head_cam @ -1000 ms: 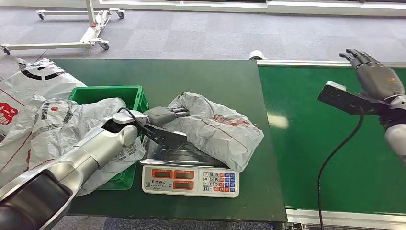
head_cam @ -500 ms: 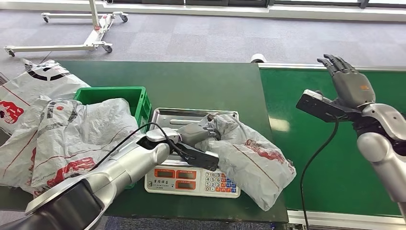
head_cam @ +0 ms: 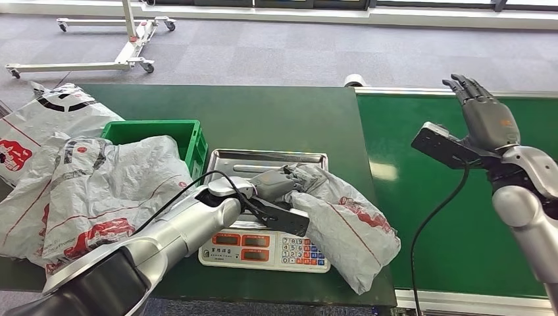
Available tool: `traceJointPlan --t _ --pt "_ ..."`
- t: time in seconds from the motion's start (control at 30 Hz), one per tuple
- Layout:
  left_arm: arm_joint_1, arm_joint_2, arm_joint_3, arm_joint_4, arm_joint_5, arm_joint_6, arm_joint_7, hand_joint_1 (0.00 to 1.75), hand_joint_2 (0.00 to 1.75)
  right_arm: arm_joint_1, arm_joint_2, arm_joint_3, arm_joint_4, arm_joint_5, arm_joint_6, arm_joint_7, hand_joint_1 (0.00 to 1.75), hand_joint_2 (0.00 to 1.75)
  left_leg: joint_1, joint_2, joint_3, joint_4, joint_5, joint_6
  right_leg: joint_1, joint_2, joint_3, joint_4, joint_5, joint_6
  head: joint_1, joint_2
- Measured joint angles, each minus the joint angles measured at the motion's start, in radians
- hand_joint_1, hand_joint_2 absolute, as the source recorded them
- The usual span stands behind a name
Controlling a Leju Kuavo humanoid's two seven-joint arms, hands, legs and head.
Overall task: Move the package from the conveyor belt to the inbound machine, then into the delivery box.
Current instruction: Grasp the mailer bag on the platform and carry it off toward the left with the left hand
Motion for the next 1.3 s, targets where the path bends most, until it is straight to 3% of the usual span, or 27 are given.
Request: traceJointPlan --t 0.43,0.67,0.8,1.0,1.17,1.3 --pt "0.003 0.001 0.012 0.001 0.006 0.004 -0.007 1.75 1.75 0.001 0.000 -0.023 -0.001 0.000 0.005 0.000 0.00 1.75 0.000 0.000 0.000 0.000 0.000 0.000 0.000 0.000 0.000 0.000 0.000 0.000 0.000 0.000" --pt "-0.007 0.027 0.035 -0.017 0.021 0.067 0.001 1.75 1.75 0.017 -0.006 -0.045 -0.003 -0.002 0.006 0.000 0.00 1.75 0.000 0.001 -0.001 0.000 0.001 -0.001 0.000 0.001 -0.003 0.000 0.001 0.000 0.000 0.000" --pt "-0.052 0.087 0.070 -0.068 0.012 0.061 0.048 1.75 1.75 0.040 -0.022 -0.075 -0.013 -0.015 0.012 0.001 0.00 1.75 0.000 0.006 -0.006 0.000 0.003 -0.003 0.001 0.007 -0.011 0.000 0.005 -0.003 0.000 0.000" --pt "-0.142 0.229 0.170 -0.201 -0.001 0.003 0.097 1.75 1.75 0.110 -0.070 -0.141 -0.052 -0.042 0.023 -0.006 0.00 1.75 0.001 0.007 -0.014 0.000 0.007 -0.006 0.003 0.009 -0.020 0.001 0.008 -0.005 0.000 0.000" --pt "-0.154 0.314 0.224 -0.287 -0.003 -0.007 0.104 1.75 1.75 0.126 -0.107 -0.177 -0.062 -0.063 0.042 -0.017 0.00 1.75 0.001 0.007 -0.016 -0.001 0.007 -0.006 0.003 0.009 -0.023 0.001 0.008 -0.005 0.000 0.000" --pt "-0.154 0.355 0.246 -0.327 -0.003 -0.010 0.104 1.75 1.75 0.135 -0.130 -0.192 -0.069 -0.073 0.047 -0.018 0.00 1.75 0.001 0.007 -0.017 -0.001 0.007 -0.005 0.002 0.009 -0.024 0.001 0.008 -0.005 0.000 0.000"
